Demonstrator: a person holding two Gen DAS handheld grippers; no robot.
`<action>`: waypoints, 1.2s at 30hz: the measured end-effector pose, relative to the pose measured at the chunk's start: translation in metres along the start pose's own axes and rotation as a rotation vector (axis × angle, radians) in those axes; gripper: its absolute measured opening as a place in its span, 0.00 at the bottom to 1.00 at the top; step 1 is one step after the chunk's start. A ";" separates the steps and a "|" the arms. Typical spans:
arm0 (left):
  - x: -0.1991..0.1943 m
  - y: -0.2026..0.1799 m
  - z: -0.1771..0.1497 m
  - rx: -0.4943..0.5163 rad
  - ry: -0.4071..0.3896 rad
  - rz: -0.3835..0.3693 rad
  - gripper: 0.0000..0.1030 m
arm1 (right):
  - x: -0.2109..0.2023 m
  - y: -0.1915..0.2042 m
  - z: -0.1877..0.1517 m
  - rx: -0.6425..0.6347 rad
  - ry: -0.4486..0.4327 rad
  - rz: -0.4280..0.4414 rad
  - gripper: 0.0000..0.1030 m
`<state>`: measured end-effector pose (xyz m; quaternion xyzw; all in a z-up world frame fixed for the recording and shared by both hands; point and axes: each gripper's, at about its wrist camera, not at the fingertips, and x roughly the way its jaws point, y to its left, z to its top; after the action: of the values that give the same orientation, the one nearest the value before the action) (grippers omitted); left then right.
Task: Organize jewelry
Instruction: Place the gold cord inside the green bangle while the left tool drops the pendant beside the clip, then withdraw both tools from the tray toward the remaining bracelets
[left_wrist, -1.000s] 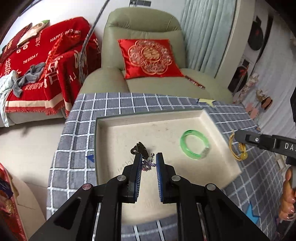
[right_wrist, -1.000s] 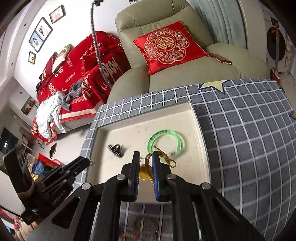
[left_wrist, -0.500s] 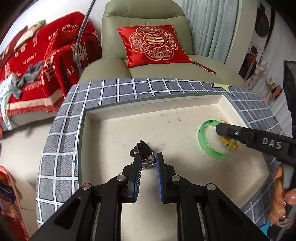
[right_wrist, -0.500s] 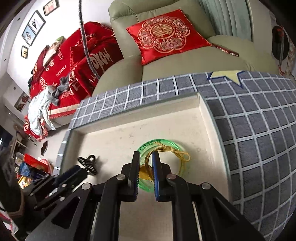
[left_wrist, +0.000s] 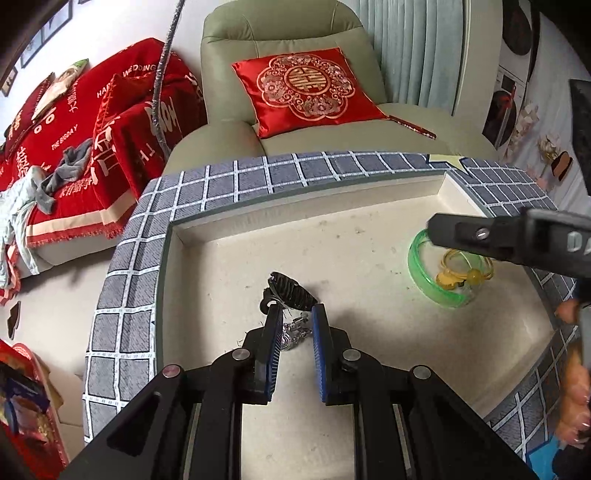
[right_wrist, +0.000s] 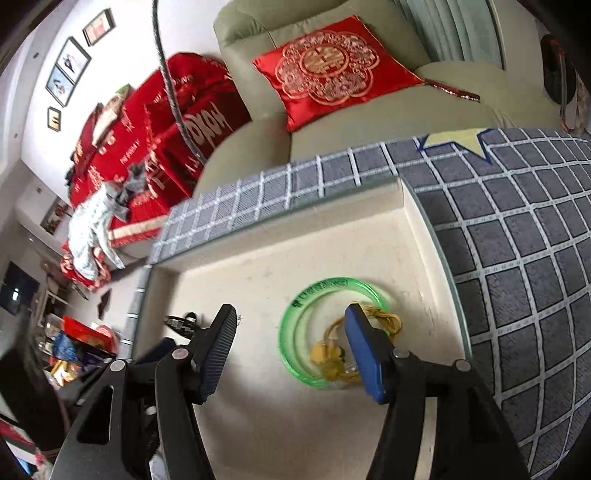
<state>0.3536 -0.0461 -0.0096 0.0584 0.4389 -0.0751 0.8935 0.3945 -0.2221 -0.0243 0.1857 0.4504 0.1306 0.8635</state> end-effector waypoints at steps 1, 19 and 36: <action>-0.002 0.001 0.000 -0.005 -0.005 -0.002 0.30 | -0.006 0.000 0.000 0.009 -0.011 0.007 0.63; -0.038 0.010 0.001 -0.054 -0.080 0.000 1.00 | -0.080 -0.015 -0.037 0.074 -0.035 -0.057 0.65; -0.092 0.030 -0.054 -0.040 -0.119 -0.028 1.00 | -0.129 0.000 -0.091 0.032 -0.044 -0.067 1.00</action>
<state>0.2615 0.0004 0.0317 0.0298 0.3873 -0.0820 0.9178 0.2475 -0.2545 0.0221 0.1873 0.4391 0.0903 0.8740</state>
